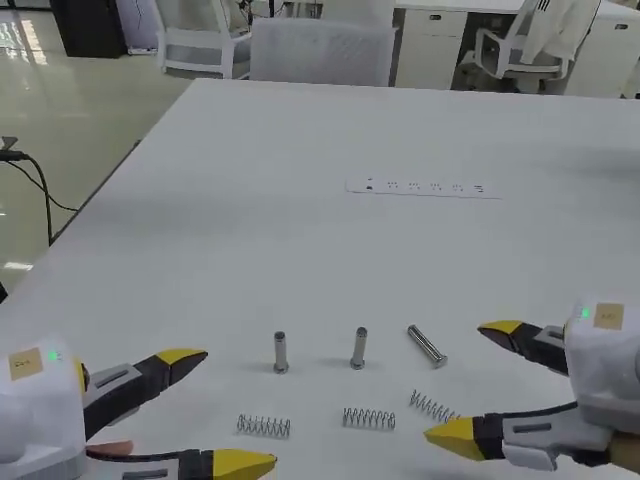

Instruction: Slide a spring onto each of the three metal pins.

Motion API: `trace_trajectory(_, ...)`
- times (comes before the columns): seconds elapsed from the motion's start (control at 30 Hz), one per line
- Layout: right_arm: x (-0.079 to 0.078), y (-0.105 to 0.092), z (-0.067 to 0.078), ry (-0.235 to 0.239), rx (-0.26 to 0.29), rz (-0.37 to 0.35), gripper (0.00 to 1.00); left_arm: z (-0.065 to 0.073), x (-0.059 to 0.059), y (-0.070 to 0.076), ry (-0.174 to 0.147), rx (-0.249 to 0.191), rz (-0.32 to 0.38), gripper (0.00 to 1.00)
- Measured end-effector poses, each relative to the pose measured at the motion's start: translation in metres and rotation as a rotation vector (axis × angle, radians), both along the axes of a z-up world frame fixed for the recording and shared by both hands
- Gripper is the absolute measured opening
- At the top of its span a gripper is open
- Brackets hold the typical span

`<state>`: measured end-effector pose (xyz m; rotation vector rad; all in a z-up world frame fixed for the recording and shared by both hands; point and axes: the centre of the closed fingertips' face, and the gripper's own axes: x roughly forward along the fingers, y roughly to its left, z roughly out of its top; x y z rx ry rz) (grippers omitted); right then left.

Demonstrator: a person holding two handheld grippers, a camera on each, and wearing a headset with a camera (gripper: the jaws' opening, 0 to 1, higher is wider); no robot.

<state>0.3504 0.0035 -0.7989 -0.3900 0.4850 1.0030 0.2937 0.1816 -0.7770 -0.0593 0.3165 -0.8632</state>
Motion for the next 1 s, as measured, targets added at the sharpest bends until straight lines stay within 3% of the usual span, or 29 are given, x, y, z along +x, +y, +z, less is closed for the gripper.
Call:
trace_trajectory(0.2,0.022,0.003,0.007,-0.021,-0.033,0.003,0.80,0.008,0.003,0.002,-0.016,-0.001,0.009,0.80)
trace_trajectory(0.47,0.052,0.006,0.000,-0.005,-0.080,-0.033,0.74,0.013,0.007,0.002,-0.029,0.002,0.012,0.80)
trace_trajectory(0.57,0.060,0.008,-0.003,0.008,-0.095,-0.048,0.71,0.016,0.009,0.001,-0.034,0.002,0.010,0.80)
trace_trajectory(0.67,0.066,0.008,-0.011,0.030,-0.143,-0.061,0.67,0.017,0.011,0.000,-0.038,0.005,0.008,0.80)
trace_trajectory(1.0,0.078,0.014,-0.022,0.102,-0.182,-0.102,0.52,0.022,0.019,-0.003,-0.053,0.012,-0.008,0.80)
